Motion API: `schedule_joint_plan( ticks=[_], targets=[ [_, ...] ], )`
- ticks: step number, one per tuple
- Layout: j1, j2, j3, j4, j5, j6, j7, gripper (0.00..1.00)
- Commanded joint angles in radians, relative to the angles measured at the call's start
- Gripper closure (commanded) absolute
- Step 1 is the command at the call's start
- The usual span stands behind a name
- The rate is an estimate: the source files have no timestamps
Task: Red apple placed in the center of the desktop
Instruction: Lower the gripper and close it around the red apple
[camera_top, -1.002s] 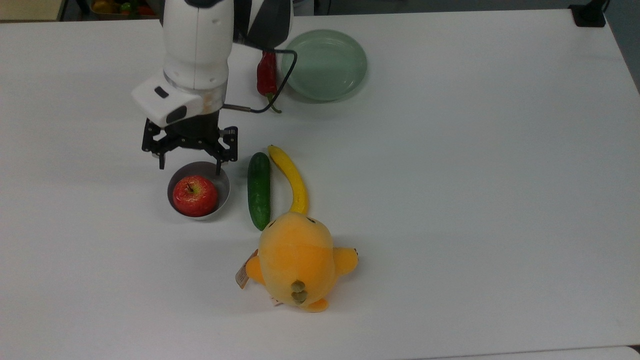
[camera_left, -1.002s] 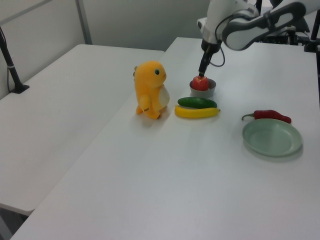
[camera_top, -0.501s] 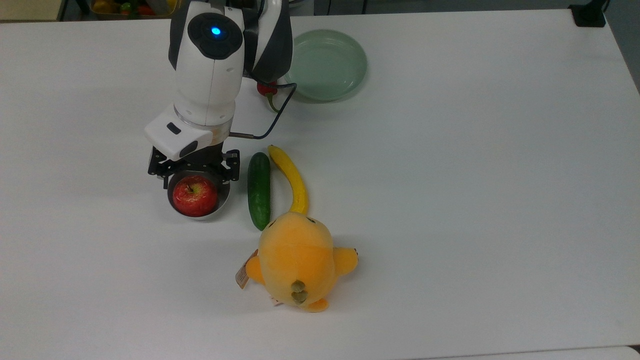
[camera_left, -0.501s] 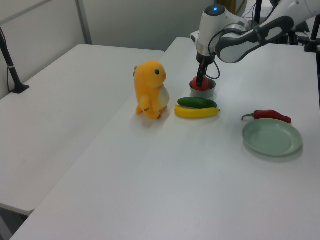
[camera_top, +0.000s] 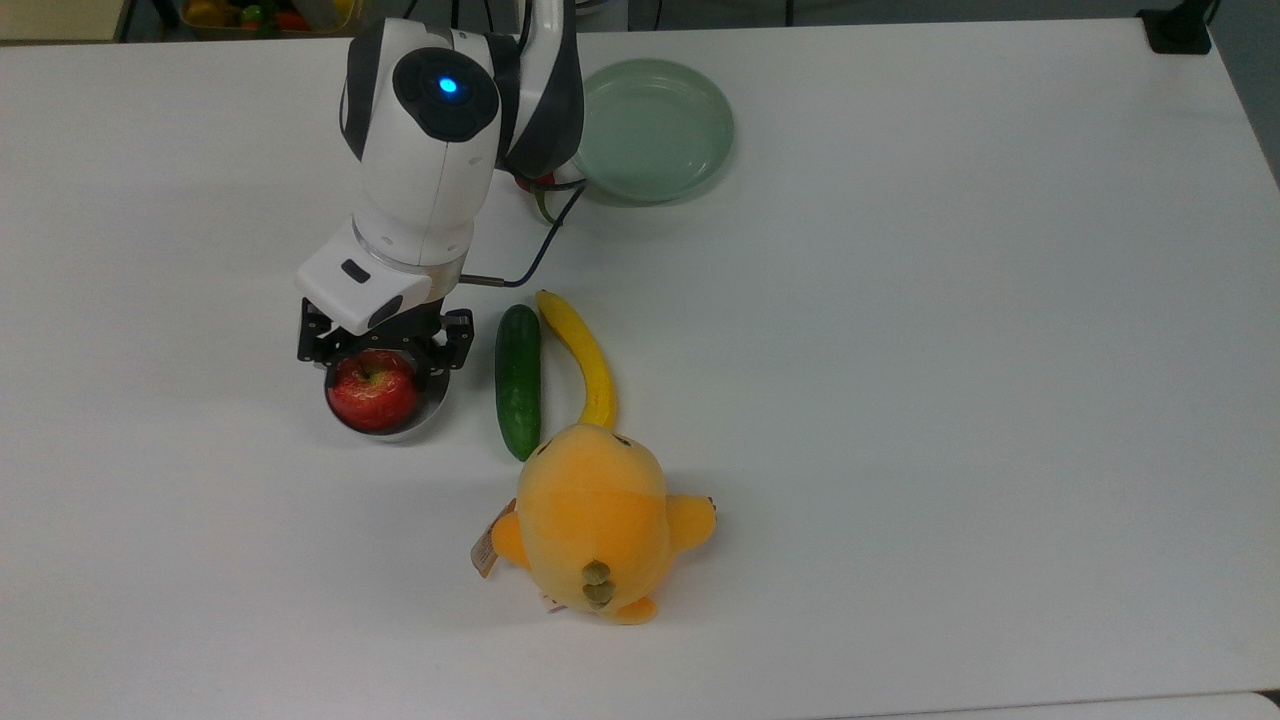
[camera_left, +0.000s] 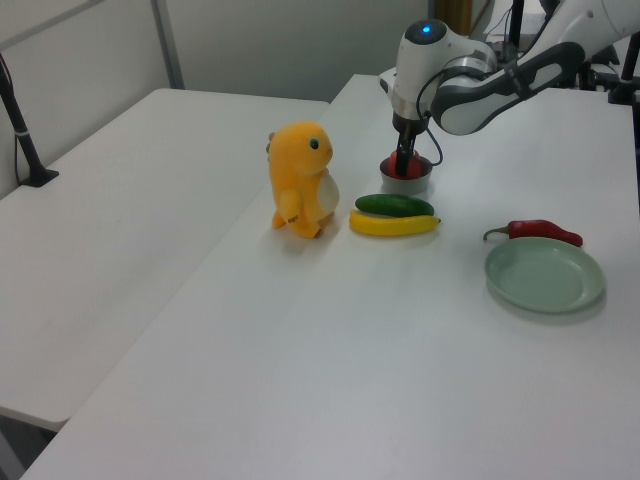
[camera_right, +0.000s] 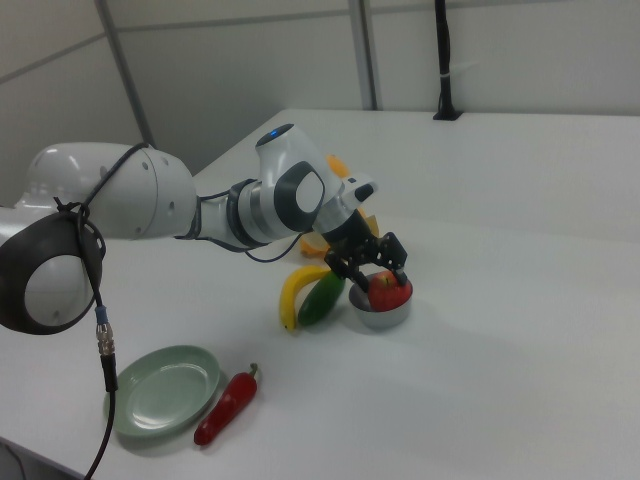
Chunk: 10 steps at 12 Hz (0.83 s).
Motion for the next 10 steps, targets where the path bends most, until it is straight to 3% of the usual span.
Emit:
schedule_joint_plan(
  ticks=[1,2,8,10],
  targets=[
    [0.006,0.012,-0.013,0.013,-0.024,0.016,0.0,0.67],
    [0.006,0.01,-0.013,0.013,-0.024,0.015,-0.001,0.71],
    [0.003,-0.011,-0.008,0.015,-0.01,0.015,0.009,0.72],
    [-0.003,-0.048,-0.003,0.011,0.029,0.012,0.009,0.72]
  ],
)
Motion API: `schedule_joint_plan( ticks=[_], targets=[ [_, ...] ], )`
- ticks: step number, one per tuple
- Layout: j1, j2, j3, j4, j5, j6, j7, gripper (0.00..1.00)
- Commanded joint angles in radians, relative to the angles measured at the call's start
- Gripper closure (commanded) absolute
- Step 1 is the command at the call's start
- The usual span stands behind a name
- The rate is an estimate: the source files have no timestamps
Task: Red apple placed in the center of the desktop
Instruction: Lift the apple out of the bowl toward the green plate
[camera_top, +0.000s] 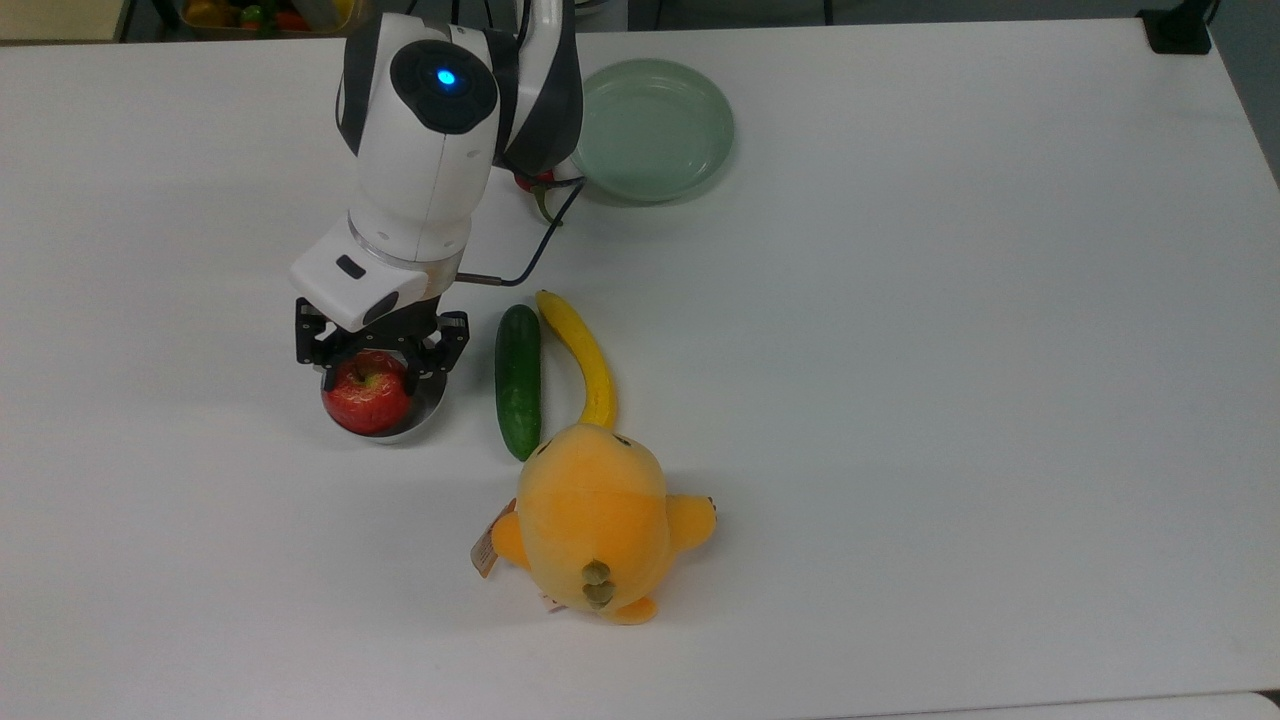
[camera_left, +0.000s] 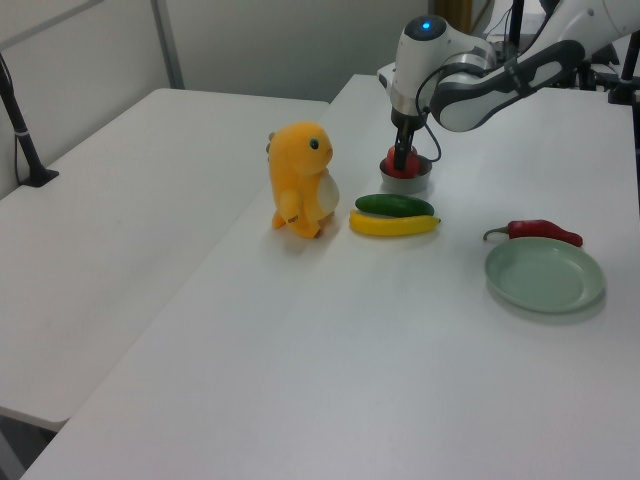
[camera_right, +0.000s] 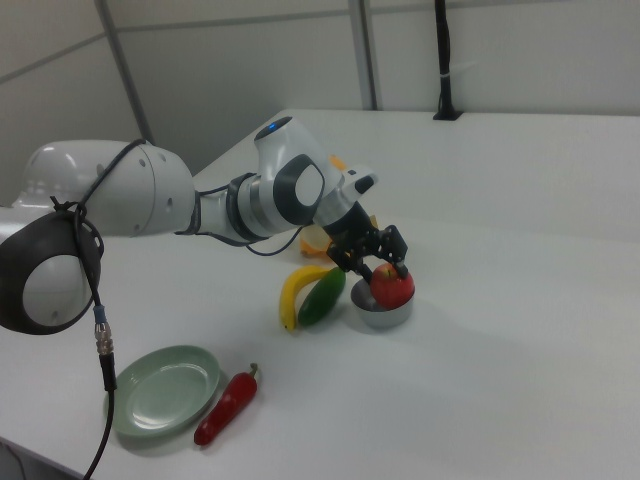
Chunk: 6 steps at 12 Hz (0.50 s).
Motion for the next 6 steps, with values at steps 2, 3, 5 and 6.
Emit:
schedule_joint_plan(
  ticks=[2,3,5,6],
  targets=[
    [-0.006,-0.096,0.0,-0.011,0.126,0.004,0.006,0.72],
    [-0.011,-0.135,0.0,-0.026,0.169,0.002,0.006,0.72],
    [-0.011,-0.219,0.0,-0.078,0.242,-0.002,0.001,0.72],
    [-0.006,-0.254,0.0,-0.109,0.256,-0.025,-0.002,0.72]
  ],
)
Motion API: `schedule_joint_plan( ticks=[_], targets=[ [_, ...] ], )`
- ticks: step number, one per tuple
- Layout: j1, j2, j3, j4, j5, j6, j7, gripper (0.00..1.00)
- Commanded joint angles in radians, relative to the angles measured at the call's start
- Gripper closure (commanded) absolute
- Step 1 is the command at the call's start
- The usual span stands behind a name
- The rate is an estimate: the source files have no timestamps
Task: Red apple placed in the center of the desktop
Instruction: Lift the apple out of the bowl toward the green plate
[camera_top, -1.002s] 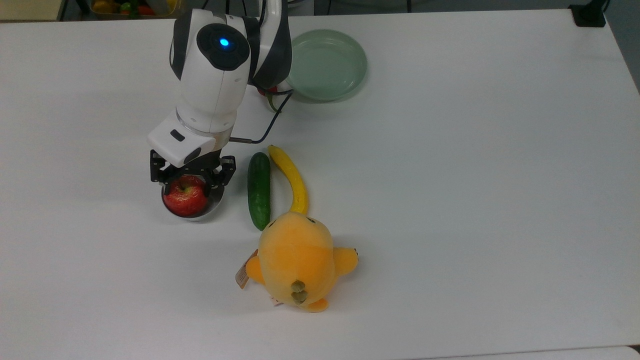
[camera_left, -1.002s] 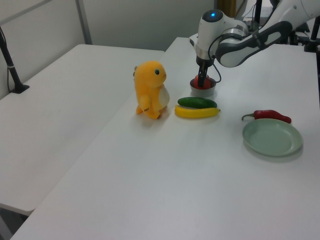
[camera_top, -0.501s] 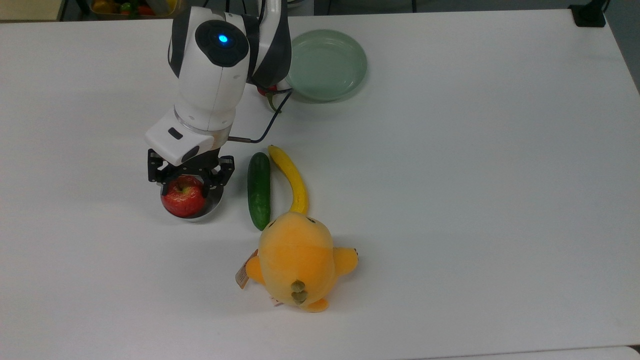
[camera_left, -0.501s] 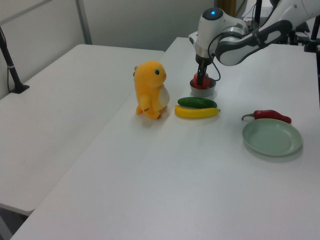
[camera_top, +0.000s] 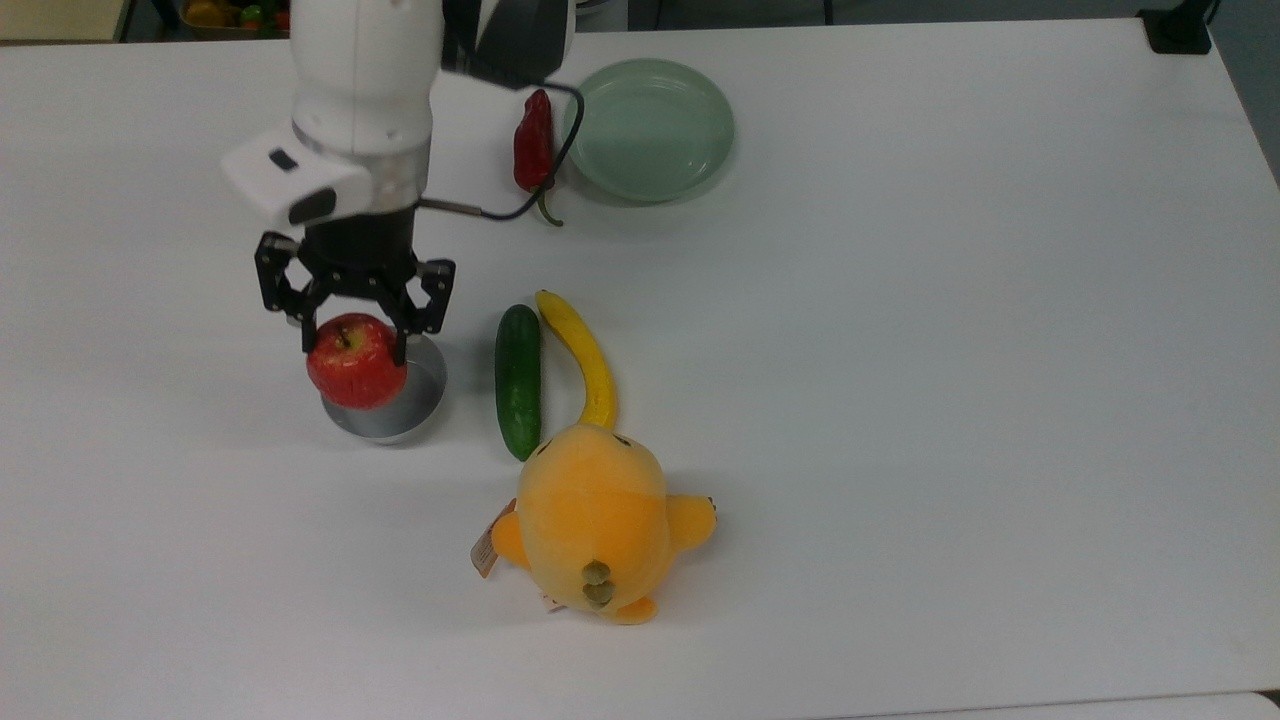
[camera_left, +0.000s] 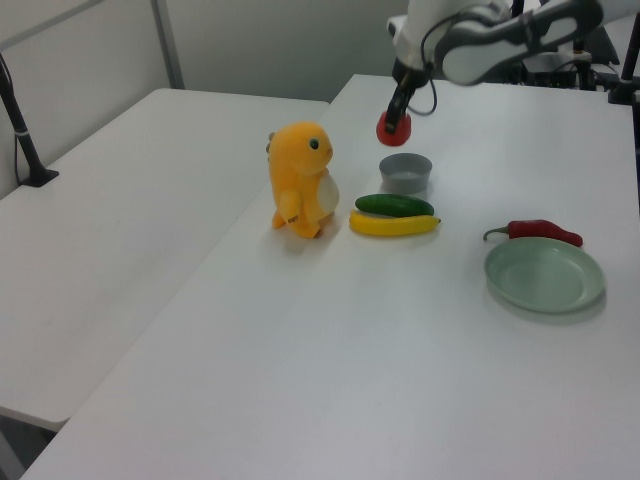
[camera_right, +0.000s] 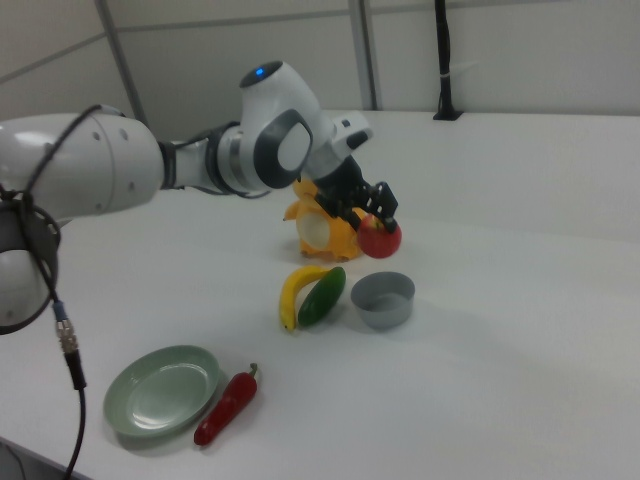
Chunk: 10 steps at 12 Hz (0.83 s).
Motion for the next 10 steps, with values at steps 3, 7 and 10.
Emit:
schedule_joint_plan(
  ticks=[3,7,10],
  targets=[
    [0.019,-0.225,0.0,-0.192,0.066,-0.163,-0.121,0.72],
    [0.065,-0.299,0.0,-0.343,0.063,-0.21,-0.332,0.71],
    [0.073,-0.268,-0.002,-0.374,0.034,-0.191,-0.408,0.7]
  ],
)
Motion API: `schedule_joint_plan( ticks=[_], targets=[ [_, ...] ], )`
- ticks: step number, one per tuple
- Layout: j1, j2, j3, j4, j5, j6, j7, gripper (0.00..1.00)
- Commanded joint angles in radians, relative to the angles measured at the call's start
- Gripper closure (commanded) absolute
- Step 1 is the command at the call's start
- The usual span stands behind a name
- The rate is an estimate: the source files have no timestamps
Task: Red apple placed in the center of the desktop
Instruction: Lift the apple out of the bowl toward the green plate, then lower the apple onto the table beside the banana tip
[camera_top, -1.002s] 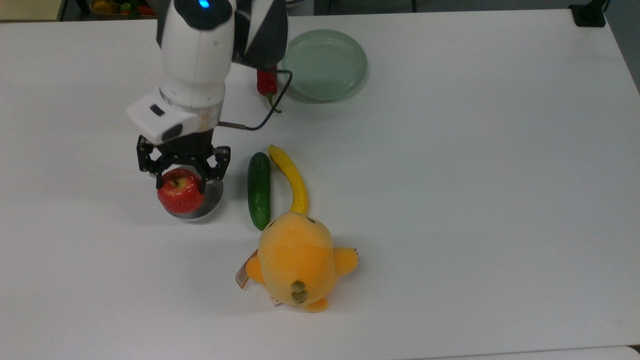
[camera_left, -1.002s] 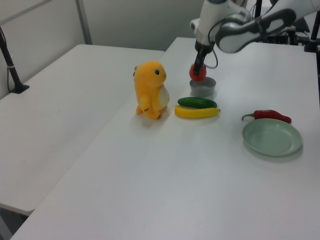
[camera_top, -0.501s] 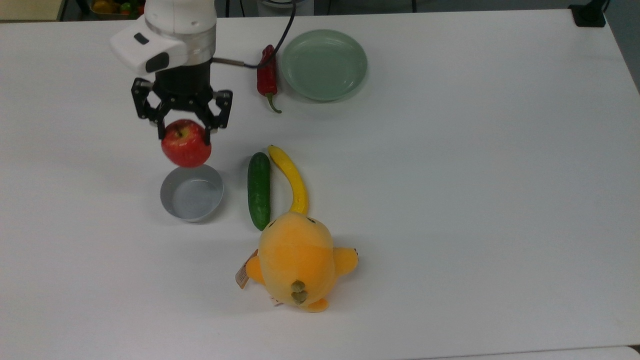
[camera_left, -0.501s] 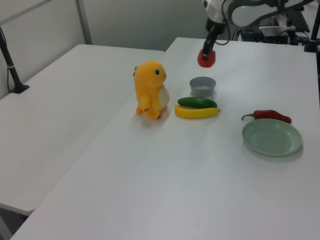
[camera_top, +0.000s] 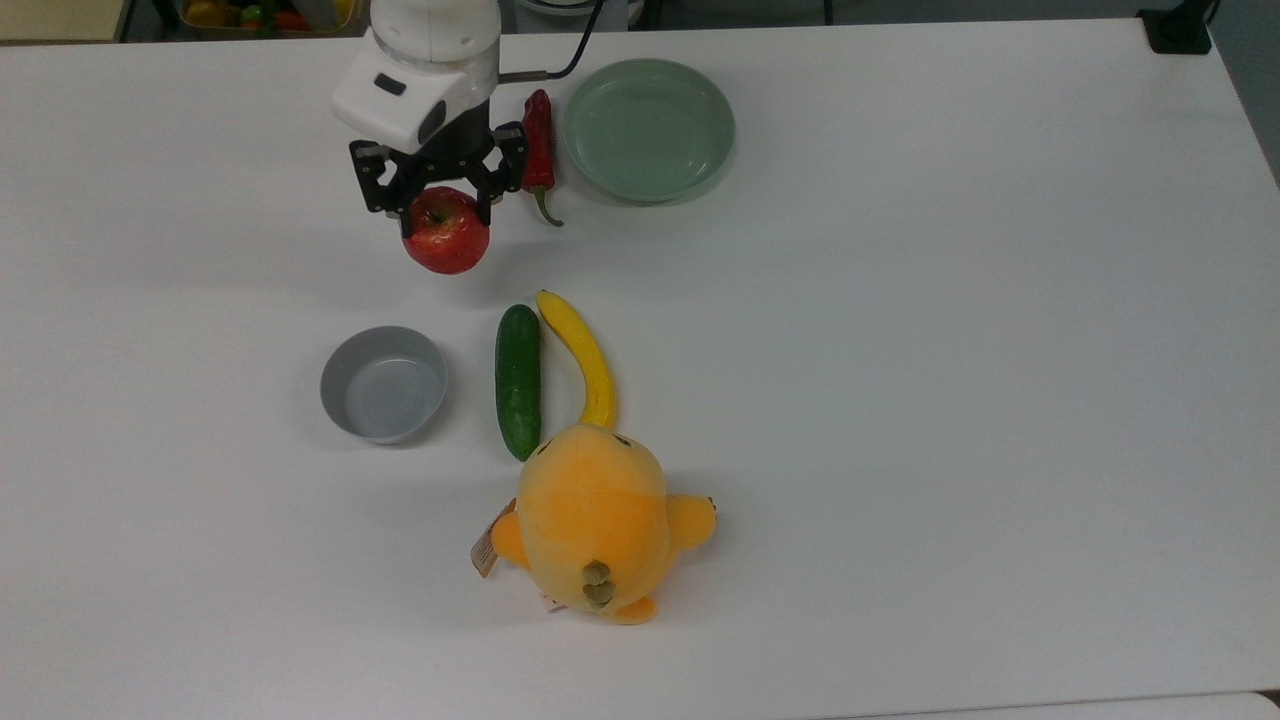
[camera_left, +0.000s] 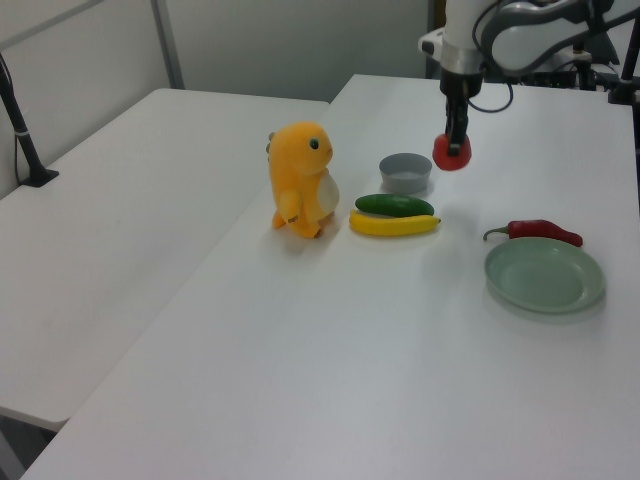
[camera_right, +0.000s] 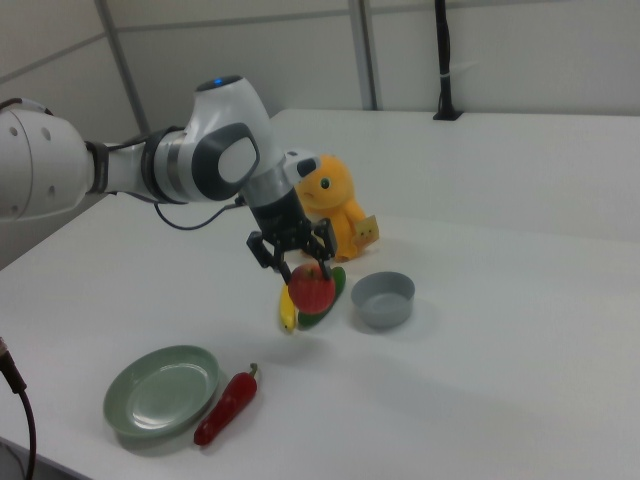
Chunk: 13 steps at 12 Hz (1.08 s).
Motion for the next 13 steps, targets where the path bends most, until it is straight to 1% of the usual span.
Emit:
schedule_joint_plan(
  ticks=[1,2,4,7,10,11,12,13],
  targets=[
    [0.013,-0.002,-0.01,-0.06,-0.03,0.032,-0.092,0.7],
    [0.014,0.01,-0.01,-0.066,-0.051,0.051,-0.097,0.7],
    [0.021,0.049,-0.008,-0.066,-0.071,0.068,-0.097,0.7],
    [0.021,0.076,0.007,-0.08,-0.108,0.089,-0.093,0.7],
    [0.019,0.083,0.026,-0.1,-0.108,0.092,-0.088,0.69],
    [0.019,0.083,0.026,-0.1,-0.108,0.092,-0.086,0.6],
    [0.018,0.083,0.026,-0.098,-0.108,0.092,-0.086,0.46],
    [0.018,0.083,0.026,-0.098,-0.108,0.092,-0.086,0.29]
  ],
)
